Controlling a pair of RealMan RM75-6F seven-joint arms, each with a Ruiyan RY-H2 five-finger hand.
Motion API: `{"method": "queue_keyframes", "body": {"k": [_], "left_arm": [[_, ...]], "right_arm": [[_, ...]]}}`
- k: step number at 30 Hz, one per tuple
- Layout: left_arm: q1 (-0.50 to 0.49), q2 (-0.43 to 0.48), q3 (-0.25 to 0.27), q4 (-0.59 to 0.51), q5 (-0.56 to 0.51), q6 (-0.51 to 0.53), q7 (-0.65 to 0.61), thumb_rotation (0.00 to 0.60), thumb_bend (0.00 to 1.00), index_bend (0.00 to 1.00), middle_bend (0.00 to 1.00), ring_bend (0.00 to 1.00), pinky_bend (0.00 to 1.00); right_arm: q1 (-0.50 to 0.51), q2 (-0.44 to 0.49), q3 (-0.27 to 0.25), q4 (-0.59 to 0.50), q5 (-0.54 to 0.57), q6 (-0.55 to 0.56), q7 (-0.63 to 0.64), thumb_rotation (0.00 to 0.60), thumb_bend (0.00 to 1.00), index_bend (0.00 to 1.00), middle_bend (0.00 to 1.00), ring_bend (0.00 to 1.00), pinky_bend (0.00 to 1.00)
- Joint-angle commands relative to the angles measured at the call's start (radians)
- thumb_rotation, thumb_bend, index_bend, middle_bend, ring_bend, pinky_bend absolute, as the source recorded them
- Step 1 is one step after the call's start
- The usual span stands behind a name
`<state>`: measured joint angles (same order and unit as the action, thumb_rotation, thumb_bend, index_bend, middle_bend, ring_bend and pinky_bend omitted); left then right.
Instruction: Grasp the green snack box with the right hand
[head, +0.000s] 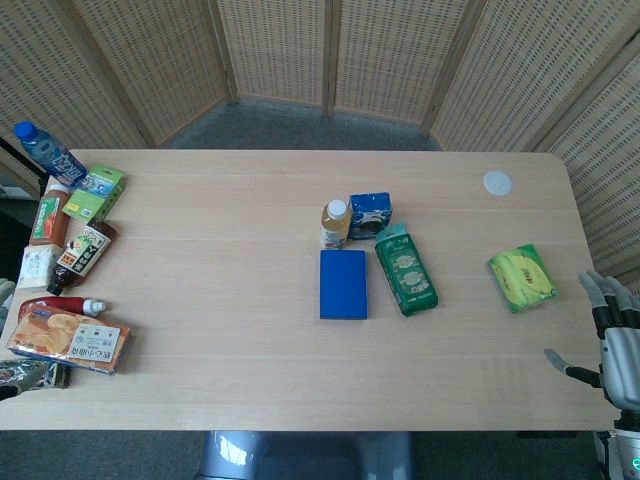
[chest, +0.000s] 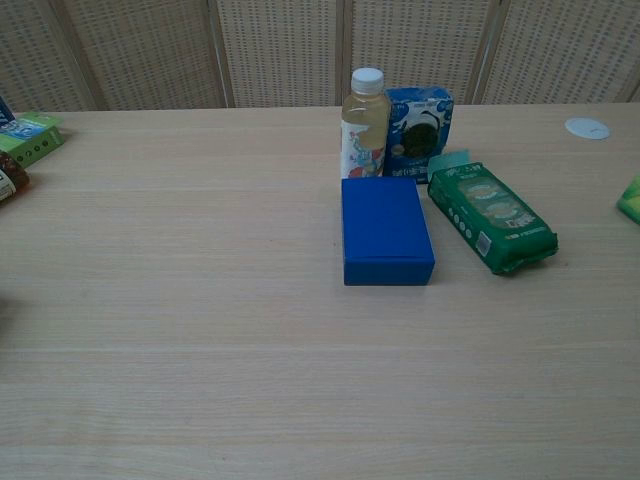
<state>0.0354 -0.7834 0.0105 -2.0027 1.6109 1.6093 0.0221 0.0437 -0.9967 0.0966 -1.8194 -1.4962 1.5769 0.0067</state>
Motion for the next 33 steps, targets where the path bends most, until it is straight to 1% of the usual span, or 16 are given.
{"method": "queue_keyframes", "body": {"k": [1,5,8,11,15,17,22,26,29,33], "left_arm": [[-0.002,0.001,0.001,-0.001,0.003,-0.004,-0.008,0.600,0.00,0.00,0.00,0.00,0.00],[0.000,0.000,0.004,-0.008,0.012,0.000,0.004,0.600,0.00,0.00,0.00,0.00,0.00],[0.002,-0.003,0.004,-0.010,0.013,0.001,0.013,0.600,0.00,0.00,0.00,0.00,0.00],[-0.004,-0.007,0.001,-0.012,0.007,-0.006,0.016,0.600,0.00,0.00,0.00,0.00,0.00],[-0.007,-0.010,0.002,-0.009,0.001,-0.016,0.022,0.600,0.00,0.00,0.00,0.00,0.00],[-0.006,-0.010,0.001,-0.008,-0.001,-0.014,0.022,0.600,0.00,0.00,0.00,0.00,0.00],[-0.004,-0.008,-0.003,-0.005,-0.014,-0.010,0.018,0.600,0.00,0.00,0.00,0.00,0.00],[-0.006,-0.009,-0.003,-0.004,-0.020,-0.016,0.021,0.600,0.00,0.00,0.00,0.00,0.00],[-0.008,-0.012,-0.003,-0.003,-0.022,-0.019,0.024,0.600,0.00,0.00,0.00,0.00,0.00],[-0.010,-0.015,-0.005,0.000,-0.034,-0.026,0.030,0.600,0.00,0.00,0.00,0.00,0.00]], "right_arm": [[0.002,-0.006,-0.002,0.003,-0.005,-0.003,-0.016,0.600,0.00,0.00,0.00,0.00,0.00],[0.008,-0.018,-0.005,0.008,-0.015,-0.012,-0.033,0.600,0.00,0.00,0.00,0.00,0.00],[0.020,-0.039,-0.011,0.009,-0.018,-0.039,-0.059,0.600,0.00,0.00,0.00,0.00,0.00],[0.057,-0.052,-0.004,-0.017,0.006,-0.106,-0.089,0.600,0.00,0.00,0.00,0.00,0.00],[0.139,-0.086,0.029,-0.036,0.062,-0.223,-0.145,0.600,0.00,0.00,0.00,0.00,0.00],[0.171,-0.112,0.045,-0.030,0.083,-0.258,-0.158,0.600,0.00,0.00,0.00,0.00,0.00],[0.237,-0.185,0.076,-0.044,0.180,-0.333,-0.241,0.600,0.00,0.00,0.00,0.00,0.00],[0.294,-0.254,0.100,-0.044,0.303,-0.397,-0.314,0.600,0.00,0.00,0.00,0.00,0.00],[0.336,-0.318,0.112,-0.014,0.382,-0.425,-0.370,0.600,0.00,0.00,0.00,0.00,0.00],[0.393,-0.405,0.130,0.052,0.481,-0.457,-0.430,0.600,0.00,0.00,0.00,0.00,0.00]]}}
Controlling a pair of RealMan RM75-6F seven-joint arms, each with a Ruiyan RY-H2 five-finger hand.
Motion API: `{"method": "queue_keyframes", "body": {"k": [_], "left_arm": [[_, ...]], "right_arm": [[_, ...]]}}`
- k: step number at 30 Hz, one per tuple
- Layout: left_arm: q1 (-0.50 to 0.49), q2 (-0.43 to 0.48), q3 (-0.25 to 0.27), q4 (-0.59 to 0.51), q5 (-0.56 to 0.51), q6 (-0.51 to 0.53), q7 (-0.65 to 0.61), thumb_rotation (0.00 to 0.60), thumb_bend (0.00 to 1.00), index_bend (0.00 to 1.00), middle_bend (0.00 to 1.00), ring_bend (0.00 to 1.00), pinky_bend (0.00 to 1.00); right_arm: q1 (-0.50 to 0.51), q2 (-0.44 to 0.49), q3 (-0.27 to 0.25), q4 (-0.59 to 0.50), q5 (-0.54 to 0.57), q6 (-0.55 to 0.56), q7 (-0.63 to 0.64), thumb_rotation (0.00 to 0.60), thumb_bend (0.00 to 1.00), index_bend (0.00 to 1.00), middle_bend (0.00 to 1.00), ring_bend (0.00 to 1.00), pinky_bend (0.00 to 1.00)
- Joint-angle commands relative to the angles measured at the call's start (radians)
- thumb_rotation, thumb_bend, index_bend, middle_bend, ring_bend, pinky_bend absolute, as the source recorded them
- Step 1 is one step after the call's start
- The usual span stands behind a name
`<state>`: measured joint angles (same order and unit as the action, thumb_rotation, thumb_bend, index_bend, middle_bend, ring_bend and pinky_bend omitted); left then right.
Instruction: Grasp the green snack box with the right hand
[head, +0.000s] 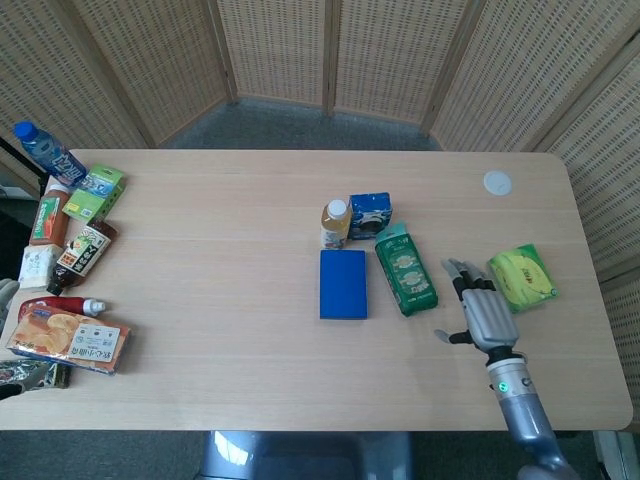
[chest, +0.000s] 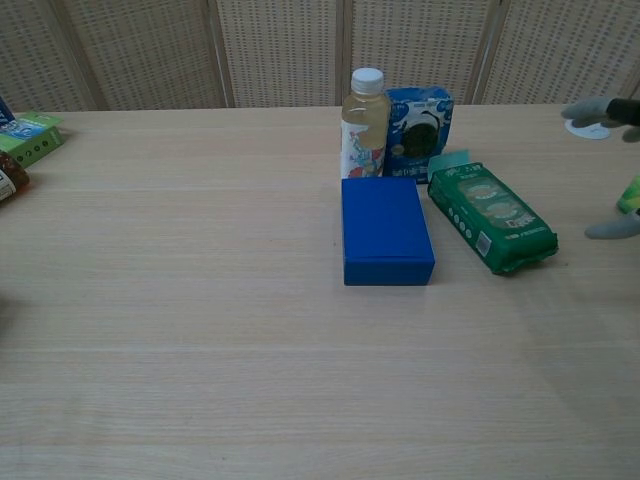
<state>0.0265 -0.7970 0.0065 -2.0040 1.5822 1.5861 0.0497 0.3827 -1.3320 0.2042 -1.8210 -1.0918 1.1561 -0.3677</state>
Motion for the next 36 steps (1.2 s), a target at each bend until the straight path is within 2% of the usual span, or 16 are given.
{"method": "queue_keyframes", "body": {"k": [1,11,21,30,36], "left_arm": [[-0.001,-0.002,-0.002,0.002,-0.009,-0.003,0.005,0.600,0.00,0.00,0.00,0.00,0.00],[-0.017,-0.021,-0.015,0.007,-0.056,-0.031,0.040,0.600,0.00,0.00,0.00,0.00,0.00],[-0.026,-0.034,-0.017,0.008,-0.081,-0.052,0.064,0.600,0.00,0.00,0.00,0.00,0.00],[-0.033,-0.035,-0.021,0.016,-0.098,-0.064,0.053,0.600,0.00,0.00,0.00,0.00,0.00],[-0.033,-0.034,-0.023,0.017,-0.100,-0.062,0.051,0.600,0.00,0.00,0.00,0.00,0.00]], "right_arm": [[0.066,-0.086,0.028,0.068,0.098,-0.041,-0.066,0.600,0.00,0.00,0.00,0.00,0.00],[0.172,-0.218,0.099,0.176,0.320,-0.054,-0.130,0.600,0.00,0.00,0.00,0.00,0.00],[0.255,-0.355,0.135,0.277,0.457,0.009,-0.214,0.600,0.00,0.00,0.00,0.00,0.00],[0.324,-0.432,0.183,0.392,0.568,0.020,-0.276,0.600,0.00,0.00,0.00,0.00,0.00],[0.343,-0.456,0.213,0.408,0.648,0.060,-0.315,0.600,0.00,0.00,0.00,0.00,0.00]]}}
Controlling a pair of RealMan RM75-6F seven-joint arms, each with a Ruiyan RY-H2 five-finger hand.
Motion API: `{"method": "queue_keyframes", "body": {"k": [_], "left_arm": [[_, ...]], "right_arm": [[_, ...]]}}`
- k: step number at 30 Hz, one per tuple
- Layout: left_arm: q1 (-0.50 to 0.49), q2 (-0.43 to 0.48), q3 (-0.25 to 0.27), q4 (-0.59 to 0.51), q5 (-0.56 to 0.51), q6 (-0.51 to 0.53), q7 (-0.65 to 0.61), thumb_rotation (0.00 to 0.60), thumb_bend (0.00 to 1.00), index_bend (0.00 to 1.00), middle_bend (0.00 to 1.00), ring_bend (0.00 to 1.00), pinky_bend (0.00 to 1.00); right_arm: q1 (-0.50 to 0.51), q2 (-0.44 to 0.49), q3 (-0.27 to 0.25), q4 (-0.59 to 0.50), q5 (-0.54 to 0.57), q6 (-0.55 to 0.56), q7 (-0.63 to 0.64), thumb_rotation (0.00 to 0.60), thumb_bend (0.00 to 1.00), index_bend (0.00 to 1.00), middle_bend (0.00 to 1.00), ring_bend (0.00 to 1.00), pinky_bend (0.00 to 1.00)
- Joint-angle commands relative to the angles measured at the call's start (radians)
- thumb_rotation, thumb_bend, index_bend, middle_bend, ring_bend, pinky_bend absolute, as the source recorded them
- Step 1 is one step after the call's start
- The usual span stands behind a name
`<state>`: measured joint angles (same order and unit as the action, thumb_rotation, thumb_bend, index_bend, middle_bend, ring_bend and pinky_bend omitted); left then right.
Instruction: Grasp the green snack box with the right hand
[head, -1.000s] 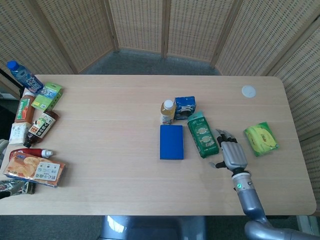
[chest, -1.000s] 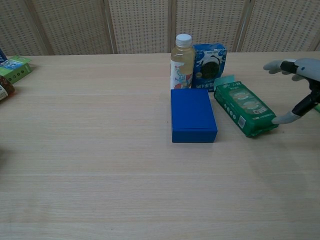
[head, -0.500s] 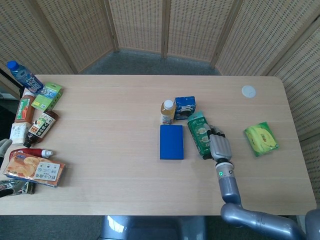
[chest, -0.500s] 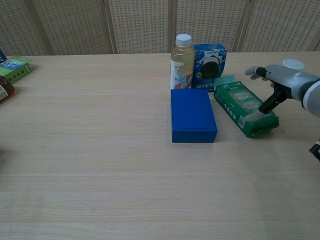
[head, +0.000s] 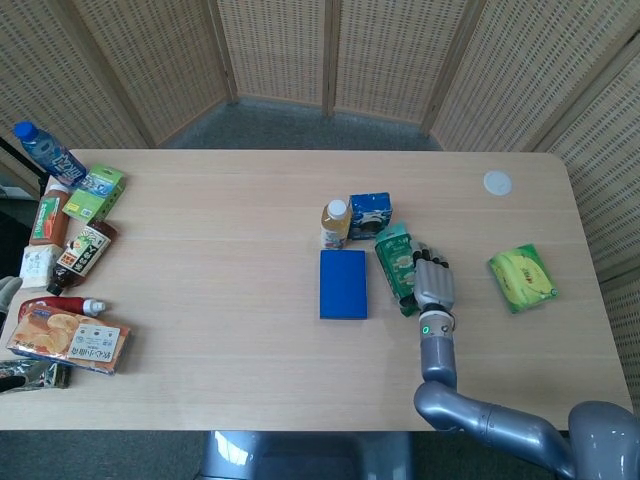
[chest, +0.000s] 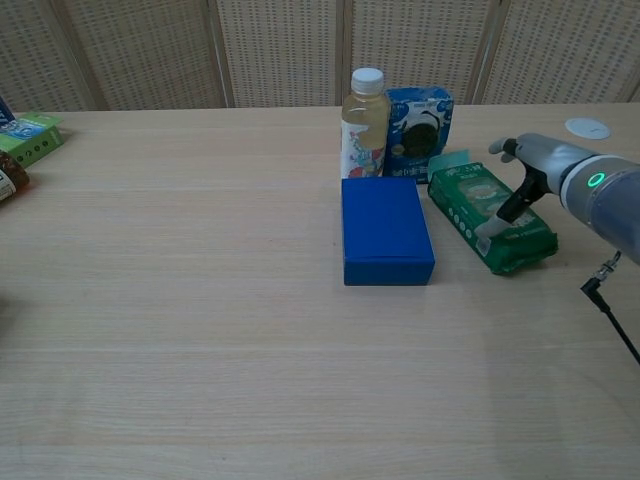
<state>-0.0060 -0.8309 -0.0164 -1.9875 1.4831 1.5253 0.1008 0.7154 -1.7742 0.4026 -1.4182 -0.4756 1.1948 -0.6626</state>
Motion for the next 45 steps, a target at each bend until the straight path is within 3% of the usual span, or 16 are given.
{"method": "queue_keyframes", "body": {"k": [1,22,33,36,40,45], "left_arm": [[-0.001,0.000,0.000,0.000,-0.001,-0.002,-0.001,0.600,0.00,0.00,0.00,0.00,0.00],[-0.001,0.007,0.004,0.003,0.003,-0.004,-0.023,0.600,0.00,0.00,0.00,0.00,0.00],[-0.003,0.003,0.005,0.001,0.001,-0.009,-0.017,0.600,0.00,0.00,0.00,0.00,0.00],[-0.003,0.003,0.007,0.000,0.003,-0.010,-0.017,0.600,0.00,0.00,0.00,0.00,0.00],[-0.003,0.003,0.008,0.000,0.004,-0.010,-0.017,0.600,0.00,0.00,0.00,0.00,0.00],[-0.003,0.001,0.008,0.000,0.004,-0.010,-0.014,0.600,0.00,0.00,0.00,0.00,0.00]], "right_arm": [[0.012,-0.018,0.019,0.004,0.040,0.024,-0.022,0.600,0.00,0.00,0.00,0.00,0.00],[0.039,-0.079,0.022,0.165,0.089,-0.051,-0.022,0.600,0.00,0.00,0.00,0.00,0.00],[0.030,-0.095,0.015,0.236,0.062,-0.080,0.020,0.600,0.00,0.00,0.00,0.00,0.01],[0.027,-0.104,0.014,0.262,0.057,-0.089,0.030,0.600,0.00,0.00,0.00,0.00,0.11],[0.023,-0.117,0.012,0.298,0.053,-0.108,0.043,0.600,0.00,0.00,0.00,0.01,0.33],[0.018,-0.119,0.016,0.312,0.051,-0.132,0.054,0.600,0.00,0.07,0.14,0.15,0.51]]}}
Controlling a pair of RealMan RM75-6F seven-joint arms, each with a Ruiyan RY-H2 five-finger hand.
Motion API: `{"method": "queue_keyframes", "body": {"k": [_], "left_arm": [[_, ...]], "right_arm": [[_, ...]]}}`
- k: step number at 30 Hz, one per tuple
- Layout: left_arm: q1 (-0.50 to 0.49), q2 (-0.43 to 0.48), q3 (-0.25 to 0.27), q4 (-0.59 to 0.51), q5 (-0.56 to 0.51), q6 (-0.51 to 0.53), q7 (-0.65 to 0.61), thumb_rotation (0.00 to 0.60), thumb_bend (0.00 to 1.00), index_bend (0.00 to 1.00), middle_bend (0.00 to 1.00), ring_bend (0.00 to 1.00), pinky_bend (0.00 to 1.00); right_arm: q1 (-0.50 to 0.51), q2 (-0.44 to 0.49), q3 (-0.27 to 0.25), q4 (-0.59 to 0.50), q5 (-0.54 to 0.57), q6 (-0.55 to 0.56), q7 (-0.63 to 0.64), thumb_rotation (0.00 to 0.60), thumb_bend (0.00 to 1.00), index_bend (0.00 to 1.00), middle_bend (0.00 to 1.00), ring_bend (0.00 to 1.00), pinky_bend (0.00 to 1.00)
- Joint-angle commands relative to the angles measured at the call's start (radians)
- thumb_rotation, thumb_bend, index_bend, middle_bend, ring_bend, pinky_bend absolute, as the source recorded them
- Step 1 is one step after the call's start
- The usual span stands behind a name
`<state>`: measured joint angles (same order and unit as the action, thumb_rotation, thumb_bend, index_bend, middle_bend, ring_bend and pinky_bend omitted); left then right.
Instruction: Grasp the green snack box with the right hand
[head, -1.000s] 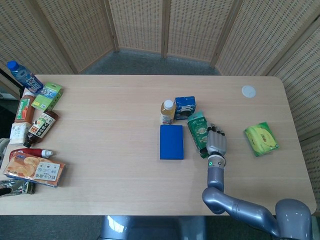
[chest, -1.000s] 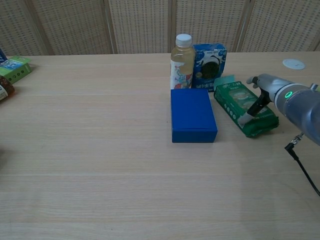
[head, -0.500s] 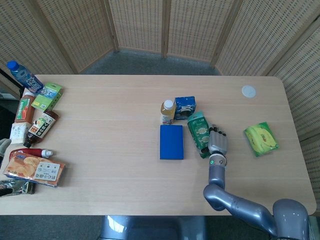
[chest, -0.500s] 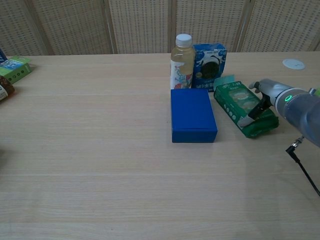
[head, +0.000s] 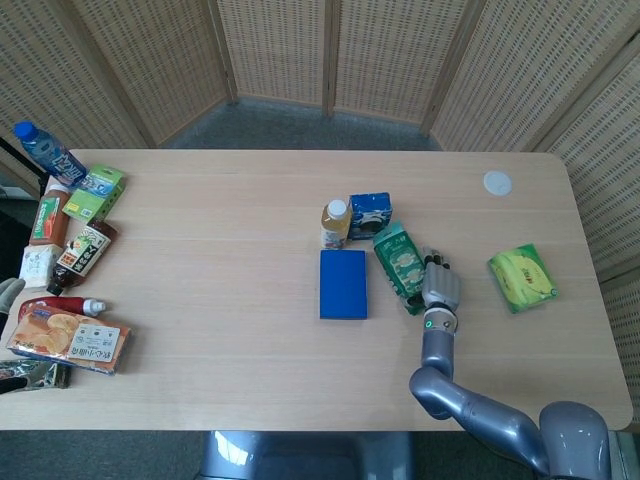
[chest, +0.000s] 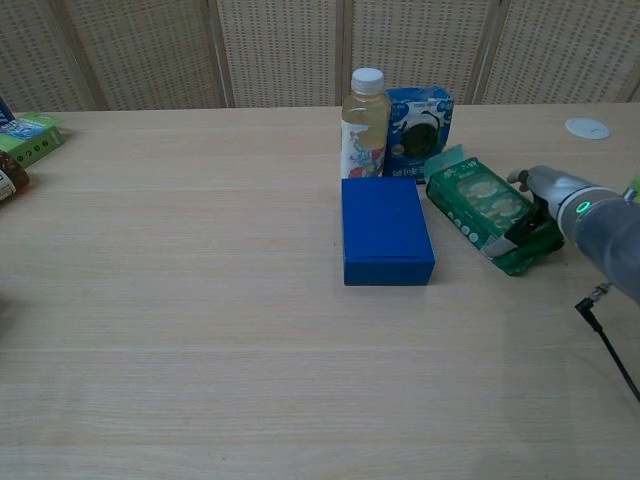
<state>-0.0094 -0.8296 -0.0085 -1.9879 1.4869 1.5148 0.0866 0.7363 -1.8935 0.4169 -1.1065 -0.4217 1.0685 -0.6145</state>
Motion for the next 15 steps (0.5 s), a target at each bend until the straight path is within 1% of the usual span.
{"method": "queue_keyframes", "body": {"k": [1,4,8,15], "left_arm": [[0.000,0.000,0.000,0.000,0.001,0.001,0.000,0.600,0.00,0.00,0.00,0.00,0.00],[0.002,0.000,0.001,-0.001,0.003,0.004,0.000,0.600,0.00,0.00,0.00,0.00,0.00],[0.004,0.001,0.001,-0.003,0.005,0.009,-0.001,0.600,0.00,0.00,0.00,0.00,0.00],[0.003,0.000,0.003,-0.004,0.010,0.007,-0.003,0.600,0.00,0.00,0.00,0.00,0.00]], "right_arm": [[-0.004,0.003,0.003,-0.003,-0.007,-0.006,0.009,0.600,0.00,0.09,0.17,0.17,0.53],[-0.012,0.015,0.009,-0.026,-0.025,0.001,0.027,0.600,0.00,0.16,0.24,0.23,0.57],[-0.024,0.045,0.020,-0.081,-0.062,0.026,0.057,0.600,0.03,0.23,0.29,0.27,0.61],[-0.045,0.119,0.042,-0.216,-0.109,0.075,0.085,0.600,0.04,0.24,0.30,0.27,0.61]]}}
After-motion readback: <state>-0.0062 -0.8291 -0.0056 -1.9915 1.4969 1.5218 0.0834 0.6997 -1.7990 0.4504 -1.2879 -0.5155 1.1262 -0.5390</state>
